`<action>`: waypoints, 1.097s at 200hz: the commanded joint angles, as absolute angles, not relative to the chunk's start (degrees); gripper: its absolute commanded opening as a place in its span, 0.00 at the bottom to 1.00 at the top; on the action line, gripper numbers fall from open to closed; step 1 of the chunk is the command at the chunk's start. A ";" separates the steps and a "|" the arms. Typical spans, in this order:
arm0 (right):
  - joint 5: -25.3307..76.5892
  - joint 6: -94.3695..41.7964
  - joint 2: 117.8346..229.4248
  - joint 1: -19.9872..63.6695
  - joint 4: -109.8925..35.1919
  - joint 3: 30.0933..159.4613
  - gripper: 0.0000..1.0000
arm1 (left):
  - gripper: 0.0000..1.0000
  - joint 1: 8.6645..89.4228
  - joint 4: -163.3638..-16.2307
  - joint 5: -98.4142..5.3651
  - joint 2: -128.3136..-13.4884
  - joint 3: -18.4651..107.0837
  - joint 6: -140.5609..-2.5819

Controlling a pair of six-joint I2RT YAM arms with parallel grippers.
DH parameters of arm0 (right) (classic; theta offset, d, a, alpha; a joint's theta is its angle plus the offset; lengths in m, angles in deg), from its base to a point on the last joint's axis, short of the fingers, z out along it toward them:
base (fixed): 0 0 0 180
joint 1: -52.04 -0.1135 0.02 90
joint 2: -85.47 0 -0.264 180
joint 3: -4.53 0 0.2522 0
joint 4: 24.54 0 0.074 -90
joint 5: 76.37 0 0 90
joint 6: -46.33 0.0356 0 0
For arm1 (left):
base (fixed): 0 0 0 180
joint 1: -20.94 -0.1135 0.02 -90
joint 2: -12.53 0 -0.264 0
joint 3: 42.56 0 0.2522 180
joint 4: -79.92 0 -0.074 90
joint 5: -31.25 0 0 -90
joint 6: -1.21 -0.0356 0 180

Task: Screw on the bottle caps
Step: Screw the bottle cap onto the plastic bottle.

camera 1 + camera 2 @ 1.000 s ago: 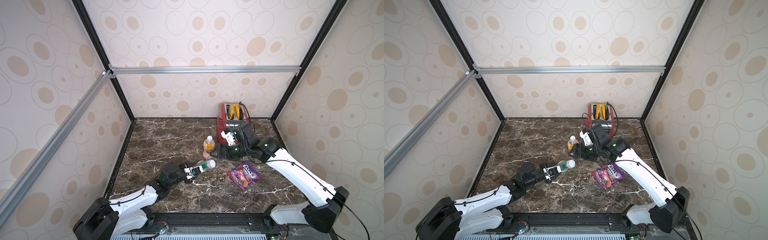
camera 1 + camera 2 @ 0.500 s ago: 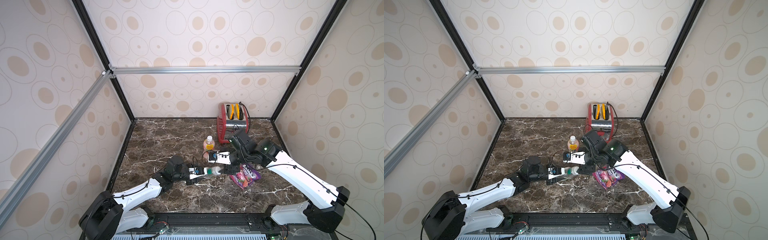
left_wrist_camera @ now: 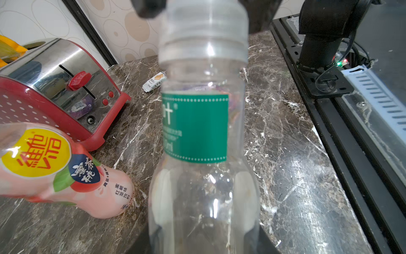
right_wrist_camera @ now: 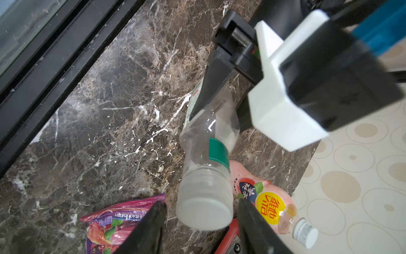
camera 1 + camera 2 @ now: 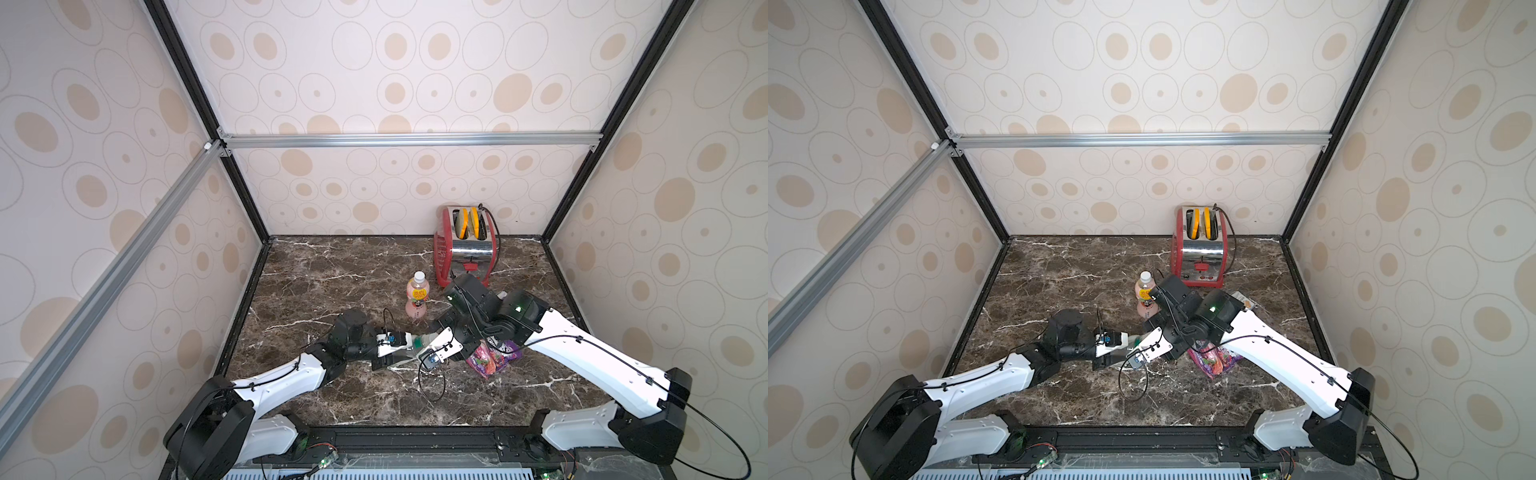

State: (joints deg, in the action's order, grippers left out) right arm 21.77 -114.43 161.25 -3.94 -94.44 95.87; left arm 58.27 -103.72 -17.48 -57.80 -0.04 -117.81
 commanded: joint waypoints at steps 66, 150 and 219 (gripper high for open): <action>20.75 -115.16 161.19 -4.78 -91.06 92.92 0.38 | 0.42 57.70 -106.53 -14.72 -58.71 2.53 -115.42; 19.63 -54.94 172.72 -2.01 -91.74 100.79 0.07 | 0.41 58.81 -118.71 -32.54 -50.91 -6.20 -117.72; 51.11 11.20 170.03 10.13 -67.40 84.04 0.00 | 0.39 65.21 -125.71 -46.64 -47.85 -10.93 -124.51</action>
State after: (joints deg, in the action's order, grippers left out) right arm 40.31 -26.50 170.50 6.57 -81.70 90.97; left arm 63.23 -112.84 -42.83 -51.20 -10.97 -119.40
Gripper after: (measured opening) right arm 0.423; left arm 0.452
